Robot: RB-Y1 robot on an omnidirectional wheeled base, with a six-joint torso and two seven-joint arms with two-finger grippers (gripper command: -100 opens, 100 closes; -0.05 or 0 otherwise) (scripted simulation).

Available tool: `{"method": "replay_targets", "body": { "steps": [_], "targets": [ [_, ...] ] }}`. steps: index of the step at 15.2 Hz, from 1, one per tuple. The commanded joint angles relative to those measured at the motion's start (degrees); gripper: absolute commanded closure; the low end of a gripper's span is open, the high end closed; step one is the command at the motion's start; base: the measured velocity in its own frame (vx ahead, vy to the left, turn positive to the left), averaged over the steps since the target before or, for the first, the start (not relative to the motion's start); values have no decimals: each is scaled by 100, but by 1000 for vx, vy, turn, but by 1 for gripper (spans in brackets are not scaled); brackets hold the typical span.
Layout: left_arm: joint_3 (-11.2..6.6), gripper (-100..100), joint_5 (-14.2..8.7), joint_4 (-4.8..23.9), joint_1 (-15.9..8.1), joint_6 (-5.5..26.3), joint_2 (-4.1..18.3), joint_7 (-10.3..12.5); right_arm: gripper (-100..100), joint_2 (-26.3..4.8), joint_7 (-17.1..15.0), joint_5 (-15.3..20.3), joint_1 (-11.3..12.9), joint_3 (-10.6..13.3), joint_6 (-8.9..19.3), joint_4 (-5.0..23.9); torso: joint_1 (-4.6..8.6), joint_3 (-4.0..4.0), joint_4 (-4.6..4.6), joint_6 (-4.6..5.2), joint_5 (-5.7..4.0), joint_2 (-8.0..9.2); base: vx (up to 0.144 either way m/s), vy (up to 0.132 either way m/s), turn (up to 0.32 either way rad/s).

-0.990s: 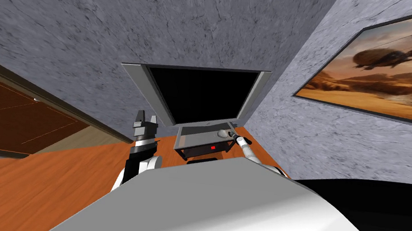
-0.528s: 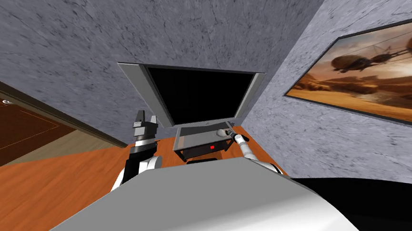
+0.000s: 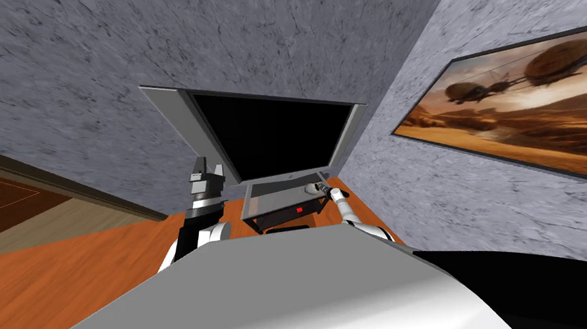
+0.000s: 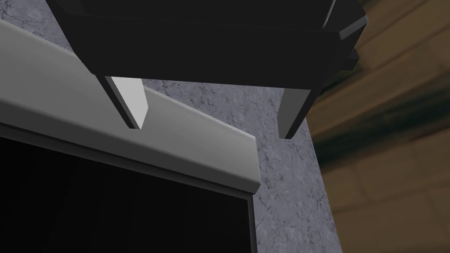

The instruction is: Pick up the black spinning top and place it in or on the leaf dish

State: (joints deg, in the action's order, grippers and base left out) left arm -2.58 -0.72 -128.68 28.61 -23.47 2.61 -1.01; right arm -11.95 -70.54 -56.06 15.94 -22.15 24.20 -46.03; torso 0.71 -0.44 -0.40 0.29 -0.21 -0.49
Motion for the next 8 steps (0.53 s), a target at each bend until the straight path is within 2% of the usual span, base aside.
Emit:
{"method": "replay_targets", "body": {
  "steps": [1, 4, 5, 6, 8],
  "targets": [
    [0, 0, 0, 0, 0, 0, 0, 0, 100, 113, -75, 116, 82, -9, 205, -76, 0, 0, 0, 0, 0, 0, 17, -22, -113],
    [0, 0, 0, 0, 0, 0, 0, 0, 100, 257, -19, 115, 186, -5, 387, -79, -3, 1, 1, -3, 0, 2, 10, -14, -85],
    [0, 0, 0, 0, 0, 0, 0, 0, 100, 169, 25, 24, 197, -10, 256, 38, -9, 2, 1, -7, -1, 4, 0, 0, 0],
    [0, 0, 0, 0, 0, 0, 0, 0, -100, 183, 73, -4, 214, -7, 274, 59, -9, 3, 0, -1, 2, 7, 0, 0, 0],
    [0, 0, 0, 0, 0, 0, 0, 0, -100, 184, 75, -3, 214, -6, 277, 58, -7, 5, 1, 1, 3, 9, 0, 0, 0]
  ]
}}
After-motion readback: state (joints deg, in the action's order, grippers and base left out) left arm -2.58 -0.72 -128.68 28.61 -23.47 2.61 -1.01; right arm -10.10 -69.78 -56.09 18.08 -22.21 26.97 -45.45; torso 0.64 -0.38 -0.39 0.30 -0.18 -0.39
